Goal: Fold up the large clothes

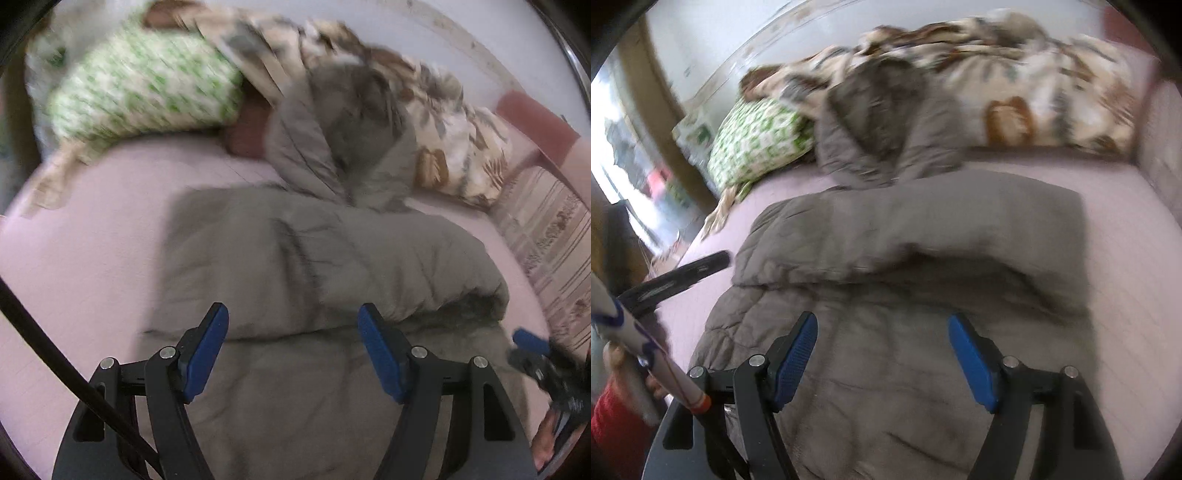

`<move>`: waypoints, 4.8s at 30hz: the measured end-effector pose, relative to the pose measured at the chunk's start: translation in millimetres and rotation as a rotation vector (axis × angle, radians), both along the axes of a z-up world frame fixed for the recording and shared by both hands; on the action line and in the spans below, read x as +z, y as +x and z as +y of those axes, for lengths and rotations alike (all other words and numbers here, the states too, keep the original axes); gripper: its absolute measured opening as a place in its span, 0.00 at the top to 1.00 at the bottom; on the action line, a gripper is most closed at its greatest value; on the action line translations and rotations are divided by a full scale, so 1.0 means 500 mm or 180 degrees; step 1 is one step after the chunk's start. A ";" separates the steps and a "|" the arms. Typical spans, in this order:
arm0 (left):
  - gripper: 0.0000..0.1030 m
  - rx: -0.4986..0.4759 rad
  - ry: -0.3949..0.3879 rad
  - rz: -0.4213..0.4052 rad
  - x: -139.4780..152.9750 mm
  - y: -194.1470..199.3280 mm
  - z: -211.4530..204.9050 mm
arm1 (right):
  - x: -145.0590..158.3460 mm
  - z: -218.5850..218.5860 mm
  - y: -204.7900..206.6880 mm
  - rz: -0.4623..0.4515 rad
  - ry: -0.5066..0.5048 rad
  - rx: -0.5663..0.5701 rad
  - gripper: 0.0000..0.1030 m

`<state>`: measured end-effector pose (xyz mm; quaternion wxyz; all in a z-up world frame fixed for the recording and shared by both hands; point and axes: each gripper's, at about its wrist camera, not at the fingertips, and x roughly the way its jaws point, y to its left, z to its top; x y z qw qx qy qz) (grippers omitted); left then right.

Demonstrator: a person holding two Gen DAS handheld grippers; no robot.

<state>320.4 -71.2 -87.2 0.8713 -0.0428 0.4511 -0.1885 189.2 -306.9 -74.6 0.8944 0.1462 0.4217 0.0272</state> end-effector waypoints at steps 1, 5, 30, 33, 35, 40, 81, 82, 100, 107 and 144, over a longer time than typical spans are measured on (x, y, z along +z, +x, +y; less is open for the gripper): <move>0.30 -0.0039 -0.0094 0.0123 -0.017 0.023 -0.015 | 0.004 -0.012 -0.007 -0.0005 0.0009 -0.0044 0.24; 0.45 0.0043 -0.0301 0.0448 -0.065 0.085 -0.055 | 0.005 -0.077 -0.040 -0.0002 -0.0039 -0.0250 0.24; 0.68 0.0555 0.0296 0.0294 -0.055 0.102 0.035 | -0.116 -0.080 0.258 0.0610 -0.0559 -0.0527 0.19; 0.65 0.0555 0.0272 0.0157 -0.005 0.054 0.082 | -0.057 -0.103 0.203 0.0482 -0.0284 -0.0567 0.18; 0.55 0.0571 0.0335 0.0018 0.025 0.009 0.119 | -0.019 -0.120 0.142 0.0423 -0.0187 -0.0526 0.18; 0.44 0.0619 0.0623 -0.0179 0.045 -0.115 0.219 | 0.012 -0.164 -0.021 0.0474 -0.0191 -0.0543 0.18; 0.34 0.0305 0.0579 -0.0179 -0.128 -0.115 0.102 | 0.152 -0.060 0.869 -0.0029 0.0788 -0.1526 0.15; 0.33 0.0291 0.0629 -0.0207 -0.130 -0.118 0.098 | 0.147 -0.061 0.881 0.0006 0.0779 -0.1591 0.15; 0.31 0.0322 -0.0244 -0.0467 0.026 -0.137 0.181 | 0.177 0.049 0.493 0.0109 0.0132 -0.0482 0.97; 0.25 0.0052 -0.1176 0.0036 0.054 -0.050 0.119 | 0.092 0.081 0.242 0.0144 0.0312 -0.0272 0.97; 0.84 0.0230 -0.0452 0.0592 -0.079 0.064 -0.015 | 0.024 -0.033 0.030 -0.0162 0.0332 -0.0466 0.69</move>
